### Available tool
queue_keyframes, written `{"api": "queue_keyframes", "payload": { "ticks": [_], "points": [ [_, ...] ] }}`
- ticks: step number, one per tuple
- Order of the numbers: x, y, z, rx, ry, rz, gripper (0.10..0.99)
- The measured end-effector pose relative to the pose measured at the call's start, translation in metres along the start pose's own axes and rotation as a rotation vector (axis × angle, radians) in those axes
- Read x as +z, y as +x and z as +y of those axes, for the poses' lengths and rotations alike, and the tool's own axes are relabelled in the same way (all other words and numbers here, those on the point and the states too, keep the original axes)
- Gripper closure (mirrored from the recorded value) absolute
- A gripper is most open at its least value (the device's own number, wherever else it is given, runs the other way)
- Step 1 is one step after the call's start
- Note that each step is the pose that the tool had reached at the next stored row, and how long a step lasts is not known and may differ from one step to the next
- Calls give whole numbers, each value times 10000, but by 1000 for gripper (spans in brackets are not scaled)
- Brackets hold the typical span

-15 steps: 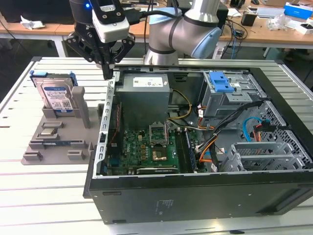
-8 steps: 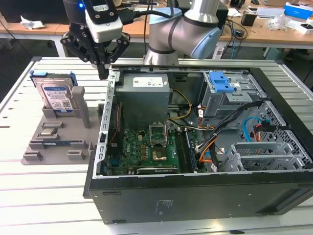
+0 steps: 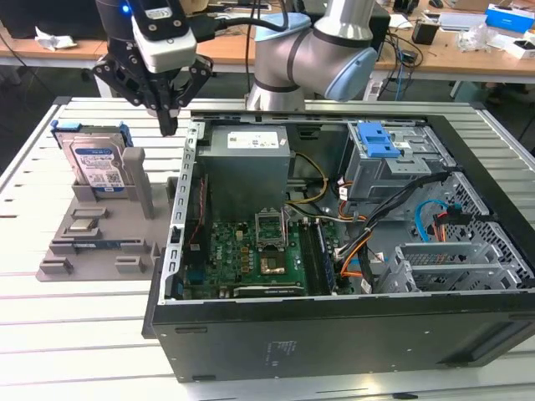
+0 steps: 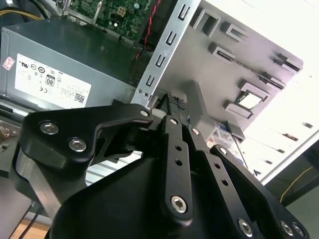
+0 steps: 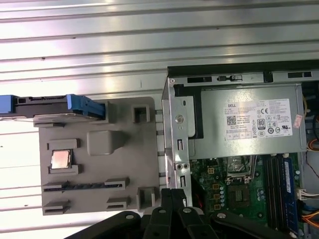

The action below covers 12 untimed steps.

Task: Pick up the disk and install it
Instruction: 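Reach for the disk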

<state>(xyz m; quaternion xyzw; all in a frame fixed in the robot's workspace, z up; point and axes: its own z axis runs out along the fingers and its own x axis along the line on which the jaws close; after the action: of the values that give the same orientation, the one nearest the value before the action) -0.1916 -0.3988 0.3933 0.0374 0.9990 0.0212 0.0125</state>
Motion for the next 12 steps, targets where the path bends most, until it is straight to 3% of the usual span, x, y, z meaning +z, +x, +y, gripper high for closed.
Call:
{"api": "queue_keyframes", "payload": {
  "ticks": [12],
  "points": [
    [-4, 160, -12, 0, 0, -1, 980]
  ]
}}
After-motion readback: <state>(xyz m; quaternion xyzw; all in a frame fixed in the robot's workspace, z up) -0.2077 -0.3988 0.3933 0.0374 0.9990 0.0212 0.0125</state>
